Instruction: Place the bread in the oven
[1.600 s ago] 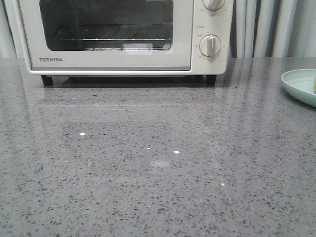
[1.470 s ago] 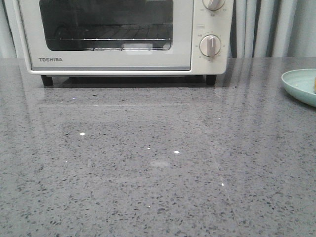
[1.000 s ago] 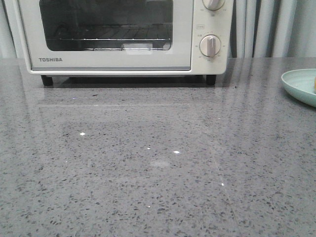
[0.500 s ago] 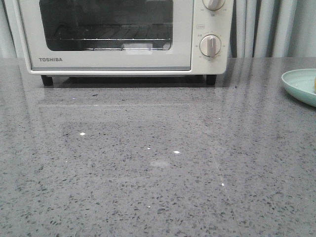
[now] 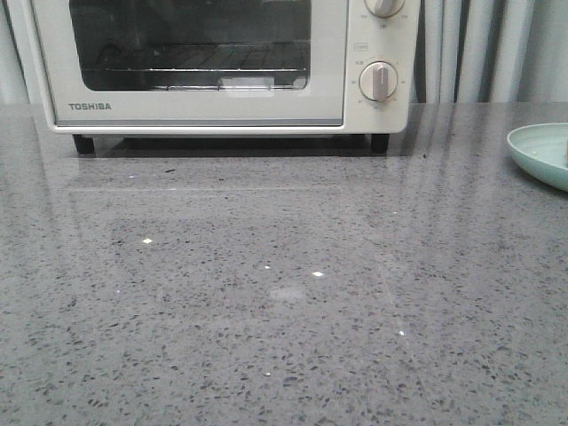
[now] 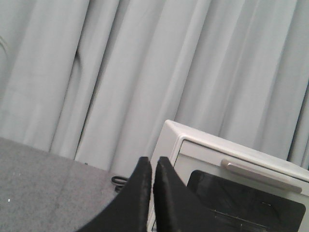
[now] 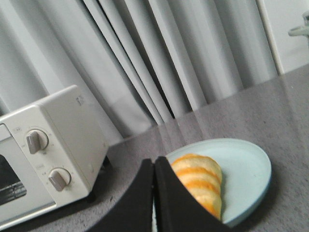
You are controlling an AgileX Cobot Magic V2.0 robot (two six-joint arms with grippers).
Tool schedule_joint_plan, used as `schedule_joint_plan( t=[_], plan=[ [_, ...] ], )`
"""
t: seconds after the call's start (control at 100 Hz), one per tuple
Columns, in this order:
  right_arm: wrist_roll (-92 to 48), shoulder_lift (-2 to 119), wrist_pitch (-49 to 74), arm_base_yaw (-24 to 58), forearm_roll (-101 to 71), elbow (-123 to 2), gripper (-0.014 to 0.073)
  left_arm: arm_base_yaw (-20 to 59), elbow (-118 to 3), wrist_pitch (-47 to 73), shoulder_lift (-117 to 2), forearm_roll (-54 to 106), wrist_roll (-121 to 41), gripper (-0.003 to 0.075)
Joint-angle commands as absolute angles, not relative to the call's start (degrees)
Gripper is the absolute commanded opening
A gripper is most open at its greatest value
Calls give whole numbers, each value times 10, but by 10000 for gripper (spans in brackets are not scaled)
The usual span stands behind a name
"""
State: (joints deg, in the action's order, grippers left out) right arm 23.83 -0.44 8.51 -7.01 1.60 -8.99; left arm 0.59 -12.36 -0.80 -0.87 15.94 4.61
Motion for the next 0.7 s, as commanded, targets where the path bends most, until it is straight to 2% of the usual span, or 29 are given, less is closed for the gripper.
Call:
schedule_joint_plan(
  t=[0.0, 0.33, 0.69],
  plan=[
    [239, -10, 122, -74, 20, -146, -67, 8, -185, -24, -47, 137, 50, -21],
    [176, -10, 227, -58, 17, -236, -67, 31, -328, -6, -211, 135, 44, -21],
    [155, 37, 264, 7, -12, -275, -67, 205, -482, -5, -423, 14, 44, -21]
  ],
)
